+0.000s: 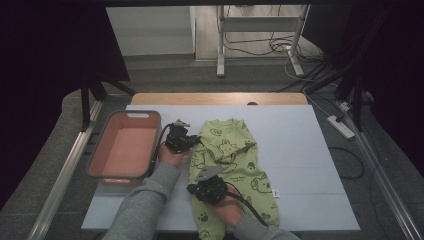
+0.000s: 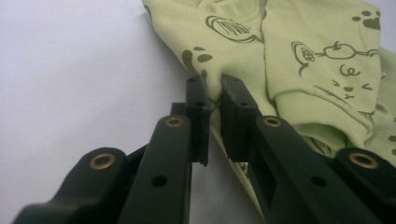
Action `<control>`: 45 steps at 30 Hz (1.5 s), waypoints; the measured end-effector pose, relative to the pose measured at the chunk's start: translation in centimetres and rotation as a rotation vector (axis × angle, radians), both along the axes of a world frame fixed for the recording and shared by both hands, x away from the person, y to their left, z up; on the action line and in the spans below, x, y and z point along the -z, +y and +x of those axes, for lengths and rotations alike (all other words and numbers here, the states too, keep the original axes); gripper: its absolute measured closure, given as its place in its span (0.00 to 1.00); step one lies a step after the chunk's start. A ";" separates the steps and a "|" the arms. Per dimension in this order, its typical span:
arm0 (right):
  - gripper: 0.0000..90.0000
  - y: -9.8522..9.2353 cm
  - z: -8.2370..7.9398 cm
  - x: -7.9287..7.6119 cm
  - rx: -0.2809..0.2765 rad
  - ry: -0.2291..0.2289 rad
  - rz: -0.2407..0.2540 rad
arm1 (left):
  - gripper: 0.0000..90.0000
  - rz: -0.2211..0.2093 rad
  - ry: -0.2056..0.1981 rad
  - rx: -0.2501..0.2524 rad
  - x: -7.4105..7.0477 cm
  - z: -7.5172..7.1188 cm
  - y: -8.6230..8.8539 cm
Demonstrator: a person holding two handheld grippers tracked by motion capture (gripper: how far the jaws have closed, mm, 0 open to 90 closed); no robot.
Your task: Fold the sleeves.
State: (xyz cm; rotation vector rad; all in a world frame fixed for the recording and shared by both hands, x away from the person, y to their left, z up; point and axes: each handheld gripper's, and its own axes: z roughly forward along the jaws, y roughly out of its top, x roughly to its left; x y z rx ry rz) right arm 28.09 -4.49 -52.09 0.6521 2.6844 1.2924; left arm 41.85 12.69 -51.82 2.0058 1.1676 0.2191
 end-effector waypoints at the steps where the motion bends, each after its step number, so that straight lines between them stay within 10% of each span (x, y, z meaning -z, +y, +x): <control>1: 0.95 0.0 0.0 0.0 0.000 0.003 0.003 | 0.91 0.002 0.002 0.002 0.1 0.0 0.0; 5: 0.88 -0.4 0.2 0.0 0.000 0.006 0.013 | 0.90 -0.002 0.004 0.006 0.2 0.0 -0.1; 6: 0.73 -0.6 0.2 -0.2 -0.004 -0.002 0.035 | 0.88 -0.007 0.007 0.012 0.2 0.0 -0.1; 10: 0.63 -2.0 0.2 -1.0 -0.012 -0.006 0.079 | 0.50 0.028 -0.029 0.012 -0.2 -0.5 -0.8; 14: 0.61 -4.6 0.5 -2.0 0.032 -0.028 0.094 | 0.39 0.021 -0.053 0.020 -0.9 -1.1 -1.4; 28: 0.57 -13.3 0.0 -2.1 0.167 -0.060 0.017 | 0.36 0.011 -0.048 0.035 -1.0 -1.5 -1.1; 45: 0.54 -15.6 -0.3 -1.5 0.202 -0.052 0.006 | 0.36 -0.004 -0.048 0.051 -0.8 -1.6 -1.2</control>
